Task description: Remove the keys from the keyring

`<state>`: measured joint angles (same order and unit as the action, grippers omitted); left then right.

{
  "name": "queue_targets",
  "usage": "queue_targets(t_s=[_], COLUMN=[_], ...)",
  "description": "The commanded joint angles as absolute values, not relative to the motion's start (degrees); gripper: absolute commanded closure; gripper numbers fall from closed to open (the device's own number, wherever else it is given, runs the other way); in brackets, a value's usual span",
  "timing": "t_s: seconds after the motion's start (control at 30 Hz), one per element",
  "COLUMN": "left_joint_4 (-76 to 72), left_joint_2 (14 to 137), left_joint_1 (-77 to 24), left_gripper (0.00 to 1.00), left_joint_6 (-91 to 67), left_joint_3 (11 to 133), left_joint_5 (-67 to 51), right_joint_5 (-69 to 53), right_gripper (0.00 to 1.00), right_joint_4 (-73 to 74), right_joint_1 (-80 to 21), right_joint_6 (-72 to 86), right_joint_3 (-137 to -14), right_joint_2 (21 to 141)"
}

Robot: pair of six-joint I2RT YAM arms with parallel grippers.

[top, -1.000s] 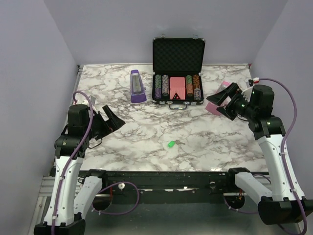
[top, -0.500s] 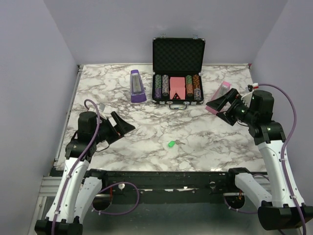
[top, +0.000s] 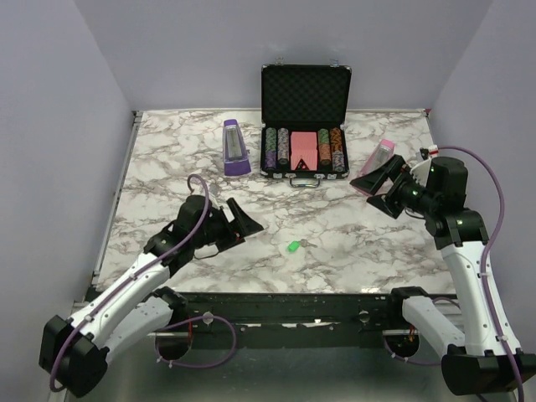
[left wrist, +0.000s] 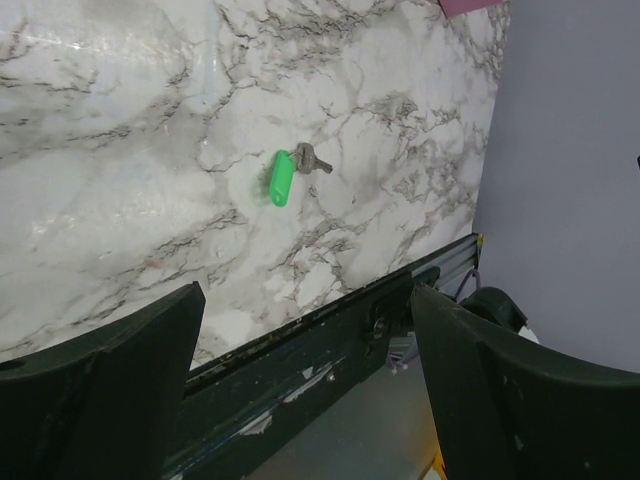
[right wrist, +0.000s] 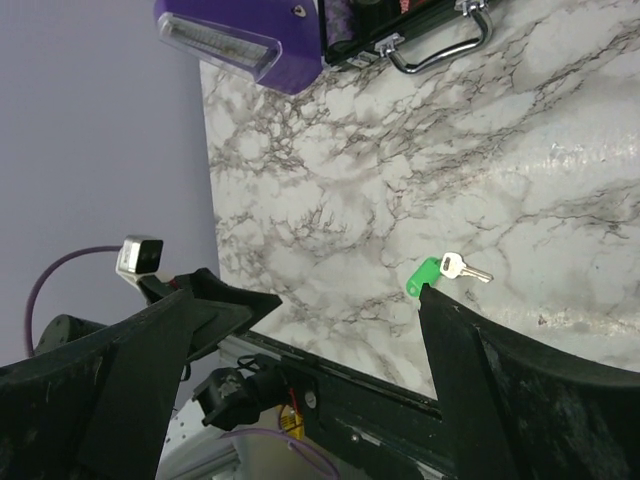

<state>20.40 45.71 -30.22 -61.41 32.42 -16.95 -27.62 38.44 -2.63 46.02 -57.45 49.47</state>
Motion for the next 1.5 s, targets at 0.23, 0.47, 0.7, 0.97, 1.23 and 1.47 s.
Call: queue_targets(t_s=[0.23, 0.47, 0.7, 0.97, 1.23, 1.47], left_joint_4=[-1.6, -5.1, -6.2, -3.1, -4.7, -7.9], left_joint_2=[62.8, 72.5, 79.4, 84.1, 88.6, 91.2], left_joint_1=[-43.0, -45.0, -45.9, -46.1, -47.5, -48.0], left_gripper=[0.08, 0.13, 0.14, 0.23, 0.27, 0.31], left_joint_6=[-71.0, -71.5, -70.5, -69.8, -70.7, -72.6], left_joint_3=[33.0, 35.8, 38.3, 40.0, 39.7, 39.0], left_joint_5=[-4.8, -4.6, -6.1, -6.9, -9.6, -10.9], right_joint_5=[-36.4, -36.3, -36.4, -36.7, -37.0, -37.1], right_gripper=[0.0, 0.0, 0.0, 0.0, 0.0, 0.0], right_joint_4=[39.5, 42.2, 43.0, 43.1, 42.9, 42.9], right_joint_1=[-2.9, -2.9, -2.9, -2.9, -2.8, -2.9], right_joint_6=[44.1, 41.9, 41.0, 40.8, 40.8, 40.9], right_joint_3=[-57.7, -59.1, -60.0, -59.9, -59.0, -58.8], right_joint_2=[46.1, 45.4, 45.4, 45.8, 46.0, 45.8])
